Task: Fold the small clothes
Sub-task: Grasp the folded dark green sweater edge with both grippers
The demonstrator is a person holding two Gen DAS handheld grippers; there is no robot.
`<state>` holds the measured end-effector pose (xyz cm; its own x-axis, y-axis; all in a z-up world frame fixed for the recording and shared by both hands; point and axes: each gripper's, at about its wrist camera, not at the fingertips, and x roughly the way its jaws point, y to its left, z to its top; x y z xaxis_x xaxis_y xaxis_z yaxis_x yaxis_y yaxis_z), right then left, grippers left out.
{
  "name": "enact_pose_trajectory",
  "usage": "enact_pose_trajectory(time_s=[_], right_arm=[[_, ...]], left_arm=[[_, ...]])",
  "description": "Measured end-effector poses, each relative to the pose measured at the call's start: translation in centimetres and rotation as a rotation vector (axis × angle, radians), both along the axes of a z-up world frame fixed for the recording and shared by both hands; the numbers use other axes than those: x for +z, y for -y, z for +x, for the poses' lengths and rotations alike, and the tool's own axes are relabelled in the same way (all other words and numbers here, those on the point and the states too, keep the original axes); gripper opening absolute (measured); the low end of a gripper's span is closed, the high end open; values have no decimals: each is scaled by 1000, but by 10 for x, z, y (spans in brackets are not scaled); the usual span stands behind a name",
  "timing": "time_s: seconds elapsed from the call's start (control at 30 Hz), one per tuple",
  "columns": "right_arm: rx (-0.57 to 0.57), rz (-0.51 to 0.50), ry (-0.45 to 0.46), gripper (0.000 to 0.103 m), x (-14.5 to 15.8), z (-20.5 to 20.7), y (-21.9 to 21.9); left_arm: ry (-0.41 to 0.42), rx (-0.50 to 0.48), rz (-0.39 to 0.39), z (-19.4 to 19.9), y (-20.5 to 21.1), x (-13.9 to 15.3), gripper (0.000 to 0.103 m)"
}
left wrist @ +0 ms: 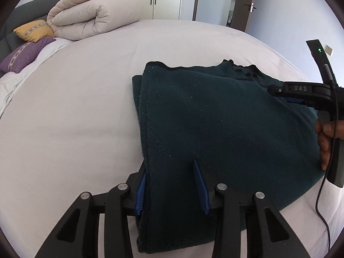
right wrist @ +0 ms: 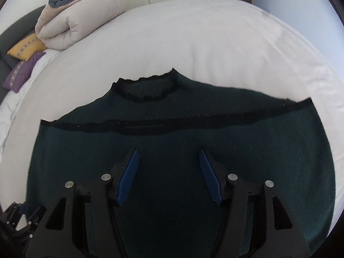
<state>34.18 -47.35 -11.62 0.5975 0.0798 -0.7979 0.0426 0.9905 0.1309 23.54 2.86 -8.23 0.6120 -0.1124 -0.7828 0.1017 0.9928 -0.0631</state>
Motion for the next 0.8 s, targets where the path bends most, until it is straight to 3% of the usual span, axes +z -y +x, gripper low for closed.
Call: enact_pose_trajectory(time_s=[0.23,0.33,0.43,0.6,0.7,0.8], right_arm=[[31,-8,-13,58,-11,44,-27],[-9,146,108,58,13,21,-17],[39,281,176,58,28,-8,-20],[170,462,109,58,4,-40,-38],[150,477,38,56,-25,-44,-35],[110,598,57,55,-37,-67,-11]], left_arm=[[-17,-3,16,4,2,-4,46],[-14,0,19,3,3,-2,46],[-14,-1,36,2,6,-4,47],[-9,9,58,1,7,-6,55],[-11,11,63,4,5,-7,57],[-12,10,67,4,4,-7,57]])
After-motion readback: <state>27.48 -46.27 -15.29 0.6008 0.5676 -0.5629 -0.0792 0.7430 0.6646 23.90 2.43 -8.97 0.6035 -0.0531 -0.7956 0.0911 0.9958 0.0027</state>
